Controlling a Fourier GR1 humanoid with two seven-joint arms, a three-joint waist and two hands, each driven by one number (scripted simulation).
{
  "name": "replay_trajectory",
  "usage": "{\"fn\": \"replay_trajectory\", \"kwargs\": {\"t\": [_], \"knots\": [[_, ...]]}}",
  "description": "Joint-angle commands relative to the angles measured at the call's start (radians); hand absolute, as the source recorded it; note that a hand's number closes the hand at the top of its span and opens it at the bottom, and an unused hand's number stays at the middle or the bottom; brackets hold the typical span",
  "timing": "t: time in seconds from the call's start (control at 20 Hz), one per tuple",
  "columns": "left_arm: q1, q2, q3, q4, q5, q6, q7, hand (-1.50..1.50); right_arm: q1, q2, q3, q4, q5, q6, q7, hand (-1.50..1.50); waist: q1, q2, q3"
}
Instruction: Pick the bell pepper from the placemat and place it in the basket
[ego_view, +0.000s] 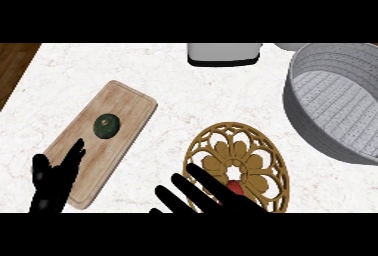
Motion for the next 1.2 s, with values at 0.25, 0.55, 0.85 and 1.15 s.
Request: {"fn": "replay_trajectory", "kwargs": {"t": [0.25,0.55,0.85,1.15], "knots": [[0.022,-0.017,-0.024,0.046,-0.014,-0.011,0.028,0.0,-0.047,-0.083,-0.142,-0.137,-0.314,0.4,0.275,-1.5,0.0,0.009,-0.009],[0.007,-0.04,-0.022,0.068,-0.022,-0.013,0.021,0.0,-0.112,-0.1,-0.239,-0.127,-0.528,0.437,0.359,-1.5,0.012,0.013,-0.008],[0.055,-0.036,-0.023,0.035,-0.029,-0.045,0.005,0.0,-0.054,-0.123,-0.223,-0.171,-0.574,0.36,0.416,-1.5,0.028,0.016,-0.005],[-0.029,-0.046,0.003,0.099,-0.036,-0.066,0.018,0.0,0.002,-0.051,-0.11,-0.146,-0.41,0.314,0.365,-1.5,0.037,0.023,-0.003]]}}
